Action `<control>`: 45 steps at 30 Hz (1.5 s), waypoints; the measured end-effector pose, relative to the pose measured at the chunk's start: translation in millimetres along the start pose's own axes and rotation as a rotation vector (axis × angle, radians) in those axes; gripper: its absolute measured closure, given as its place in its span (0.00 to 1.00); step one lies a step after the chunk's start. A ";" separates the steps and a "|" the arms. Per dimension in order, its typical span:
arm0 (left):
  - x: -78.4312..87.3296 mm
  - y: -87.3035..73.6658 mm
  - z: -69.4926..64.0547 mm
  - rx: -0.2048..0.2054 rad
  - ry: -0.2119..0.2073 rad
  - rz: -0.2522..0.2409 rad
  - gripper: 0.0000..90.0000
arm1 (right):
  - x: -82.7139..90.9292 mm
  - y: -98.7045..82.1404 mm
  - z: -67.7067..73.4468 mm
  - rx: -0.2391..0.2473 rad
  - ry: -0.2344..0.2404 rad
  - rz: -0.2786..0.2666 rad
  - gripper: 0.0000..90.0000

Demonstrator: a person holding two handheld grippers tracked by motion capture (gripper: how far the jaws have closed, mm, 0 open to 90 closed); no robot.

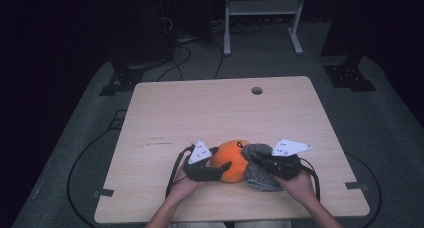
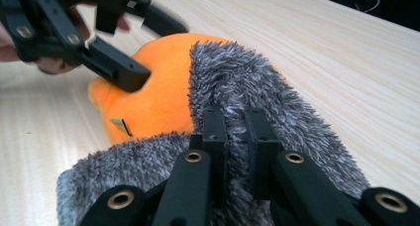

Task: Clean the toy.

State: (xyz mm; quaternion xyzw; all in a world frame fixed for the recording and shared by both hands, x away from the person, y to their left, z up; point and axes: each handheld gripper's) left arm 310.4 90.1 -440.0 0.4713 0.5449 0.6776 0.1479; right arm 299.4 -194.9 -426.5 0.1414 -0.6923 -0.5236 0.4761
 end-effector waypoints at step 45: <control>3.5 2.7 -12.4 -0.117 -0.114 0.040 0.19 | 5.4 -1.6 -11.5 -0.094 0.055 -0.035 0.90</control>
Point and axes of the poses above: each handheld gripper's, and its own axes: x roughly backward along the jaws, y roughly out of its top, z roughly to its left, and after that the axes turned 2 degrees about z, right-handed
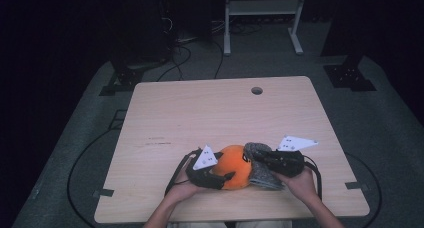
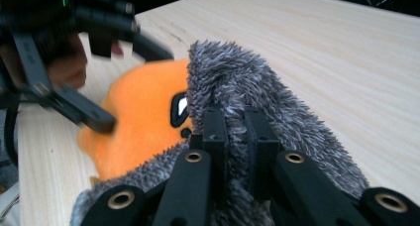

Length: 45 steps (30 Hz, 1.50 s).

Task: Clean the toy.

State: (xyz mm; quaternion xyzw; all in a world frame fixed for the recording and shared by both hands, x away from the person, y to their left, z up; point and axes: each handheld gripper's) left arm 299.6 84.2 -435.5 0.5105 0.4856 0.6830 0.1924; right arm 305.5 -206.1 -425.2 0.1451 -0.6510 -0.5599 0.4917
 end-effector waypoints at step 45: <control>-8.5 6.8 -33.0 -0.242 0.110 -0.028 0.26 | 14.8 2.4 3.8 0.012 0.019 -0.044 0.90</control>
Point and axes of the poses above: each handheld gripper's, and its own axes: x roughly backward along the jaws, y roughly out of its top, z roughly to its left, and after that the axes turned 2 degrees about z, right-handed
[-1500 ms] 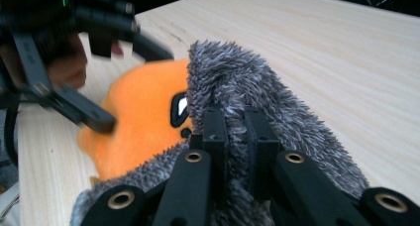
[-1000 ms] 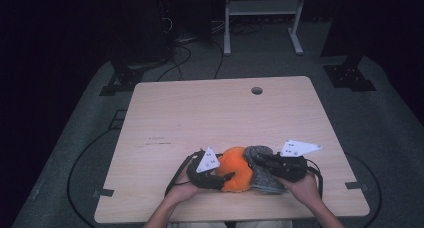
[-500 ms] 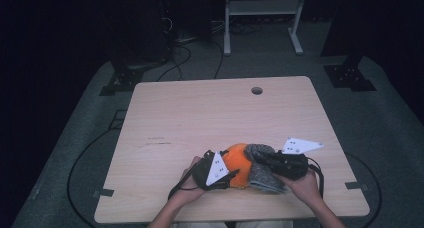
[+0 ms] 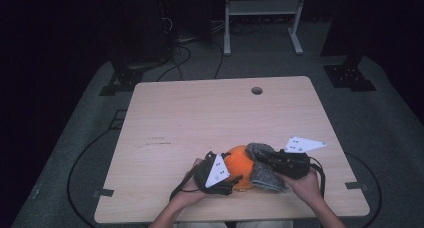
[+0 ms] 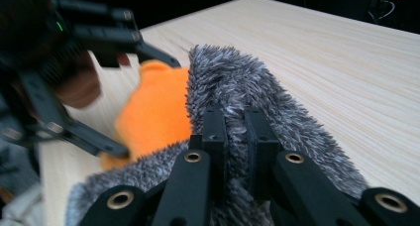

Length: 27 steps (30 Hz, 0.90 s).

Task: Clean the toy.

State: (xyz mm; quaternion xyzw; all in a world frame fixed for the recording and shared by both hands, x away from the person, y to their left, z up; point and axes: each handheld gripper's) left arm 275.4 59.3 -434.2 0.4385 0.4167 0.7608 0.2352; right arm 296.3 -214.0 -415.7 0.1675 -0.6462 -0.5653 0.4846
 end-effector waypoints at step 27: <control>0.4 -2.6 -1.2 -0.062 -0.012 0.018 0.37 | 5.4 -16.2 -29.5 -0.126 -0.069 0.049 0.90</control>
Point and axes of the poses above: each handheld gripper's, and its own axes: x roughly backward along the jaws, y roughly out of its top, z roughly to its left, and after that the axes turned 2 degrees about z, right-handed
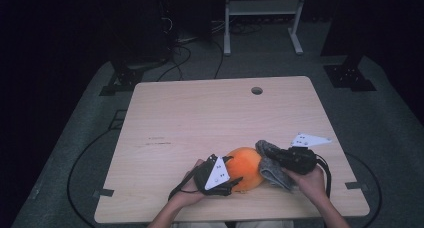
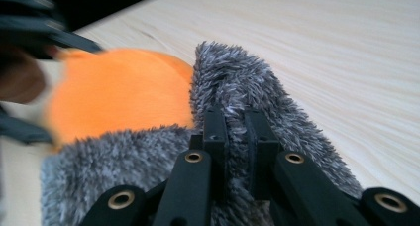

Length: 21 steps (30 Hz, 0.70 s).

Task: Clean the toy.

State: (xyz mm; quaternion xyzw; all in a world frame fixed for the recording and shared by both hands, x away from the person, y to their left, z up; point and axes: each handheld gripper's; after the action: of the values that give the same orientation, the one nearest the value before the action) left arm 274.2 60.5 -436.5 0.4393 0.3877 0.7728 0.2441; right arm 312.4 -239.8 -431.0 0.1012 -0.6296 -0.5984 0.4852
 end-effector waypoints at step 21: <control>10.1 -13.0 30.7 0.192 0.070 -0.107 0.18 | -13.1 1.5 24.8 0.123 -0.022 -0.009 0.90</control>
State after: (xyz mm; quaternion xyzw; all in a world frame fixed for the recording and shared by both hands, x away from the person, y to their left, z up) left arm 296.3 87.1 -432.5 0.4120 0.4910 0.7328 0.2284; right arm 301.6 -213.9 -431.5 0.1270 -0.6700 -0.5617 0.4685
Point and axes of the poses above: each handheld gripper's, and its own axes: x roughly backward along the jaws, y roughly out of its top, z roughly to its left, and after that the axes turned 2 degrees about z, right-handed
